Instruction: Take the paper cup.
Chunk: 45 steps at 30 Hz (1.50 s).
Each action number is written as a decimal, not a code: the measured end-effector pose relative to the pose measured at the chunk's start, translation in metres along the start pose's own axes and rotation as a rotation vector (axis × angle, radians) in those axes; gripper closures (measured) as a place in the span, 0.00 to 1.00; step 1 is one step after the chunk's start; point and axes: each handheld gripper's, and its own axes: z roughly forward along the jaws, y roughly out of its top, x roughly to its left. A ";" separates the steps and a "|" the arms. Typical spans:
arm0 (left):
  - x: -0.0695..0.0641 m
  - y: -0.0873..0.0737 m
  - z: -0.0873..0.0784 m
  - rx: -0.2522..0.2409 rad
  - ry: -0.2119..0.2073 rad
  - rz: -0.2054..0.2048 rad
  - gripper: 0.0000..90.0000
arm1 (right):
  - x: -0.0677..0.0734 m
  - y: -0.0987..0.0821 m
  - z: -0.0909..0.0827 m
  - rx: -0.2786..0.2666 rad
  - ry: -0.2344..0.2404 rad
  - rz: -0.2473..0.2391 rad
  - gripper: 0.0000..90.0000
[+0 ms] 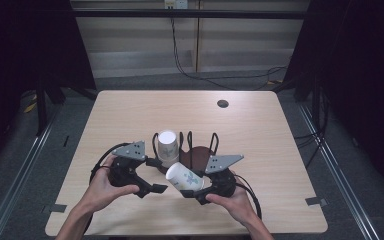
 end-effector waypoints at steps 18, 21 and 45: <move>0.003 0.000 0.005 0.071 0.047 0.018 0.30 | -0.006 0.002 -0.007 0.082 -0.005 0.019 0.37; 0.002 0.000 0.005 0.074 0.061 0.040 0.27 | -0.006 0.002 -0.005 0.096 -0.001 0.016 0.38; -0.003 0.000 0.022 0.100 0.064 0.079 0.26 | -0.004 0.011 -0.006 0.262 -0.009 -0.022 0.39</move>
